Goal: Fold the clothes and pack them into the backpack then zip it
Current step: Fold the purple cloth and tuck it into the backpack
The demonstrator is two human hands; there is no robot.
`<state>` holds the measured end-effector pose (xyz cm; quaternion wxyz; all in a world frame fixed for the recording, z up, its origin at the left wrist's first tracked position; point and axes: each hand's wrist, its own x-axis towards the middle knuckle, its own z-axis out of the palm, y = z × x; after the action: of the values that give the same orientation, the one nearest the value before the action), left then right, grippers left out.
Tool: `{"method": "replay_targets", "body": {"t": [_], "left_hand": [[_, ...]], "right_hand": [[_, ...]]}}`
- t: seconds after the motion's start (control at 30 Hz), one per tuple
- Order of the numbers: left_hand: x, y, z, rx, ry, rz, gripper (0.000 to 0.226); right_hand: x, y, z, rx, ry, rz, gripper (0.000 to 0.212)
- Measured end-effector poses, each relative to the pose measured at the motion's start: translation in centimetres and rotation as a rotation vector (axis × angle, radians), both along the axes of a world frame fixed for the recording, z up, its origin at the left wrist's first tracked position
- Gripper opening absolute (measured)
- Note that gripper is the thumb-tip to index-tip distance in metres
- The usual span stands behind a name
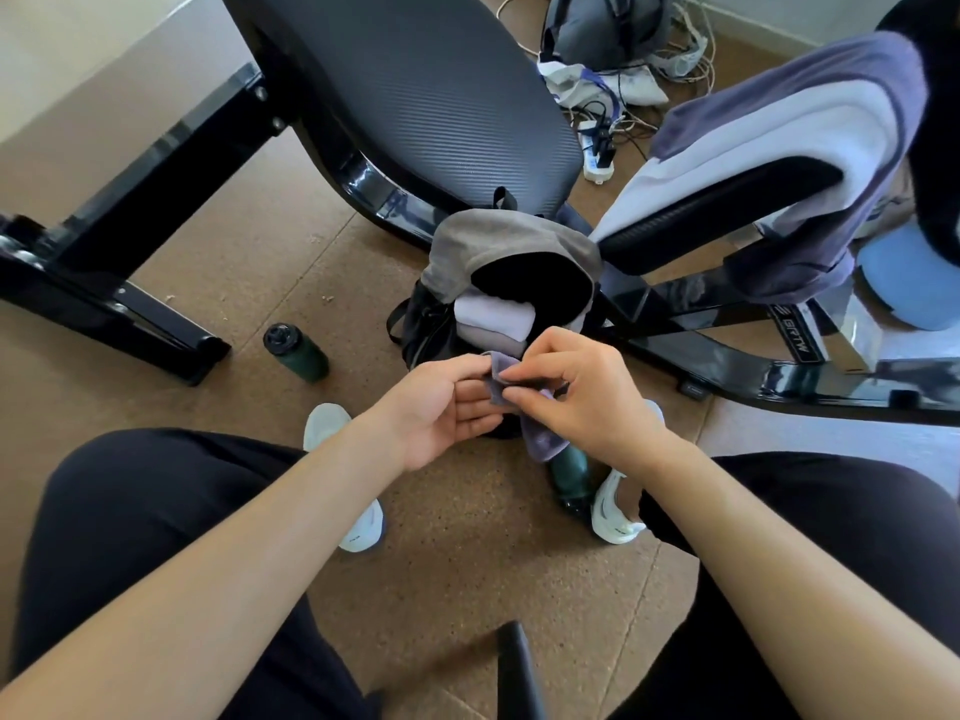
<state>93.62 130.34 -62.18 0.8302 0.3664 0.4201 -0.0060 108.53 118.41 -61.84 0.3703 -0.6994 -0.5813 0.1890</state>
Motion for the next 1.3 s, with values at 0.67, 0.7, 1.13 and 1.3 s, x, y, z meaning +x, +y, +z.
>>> {"method": "replay_targets", "body": {"t": [0.67,0.7,1.13,1.3], "left_hand": [[0.1,0.2,-3.3,0.244,0.381,-0.069,0.025],[0.0,0.2,-4.0,0.272,0.391,-0.072,0.022],[-2.4,0.3,-11.2,0.778,0.634,-0.277,0.008],[-3.3,0.4,-11.9,0.727,0.685,-0.268,0.009]], "right_hand": [[0.5,-0.2,0.3,-0.087,0.308,-0.02,0.011],[0.7,-0.4,0.7,-0.079,0.319,-0.016,0.011],[3.3,-2.6,2.5,0.063,0.387,-0.143,0.007],[4.2,-2.7,2.3,0.08,0.399,-0.198,0.005]]}}
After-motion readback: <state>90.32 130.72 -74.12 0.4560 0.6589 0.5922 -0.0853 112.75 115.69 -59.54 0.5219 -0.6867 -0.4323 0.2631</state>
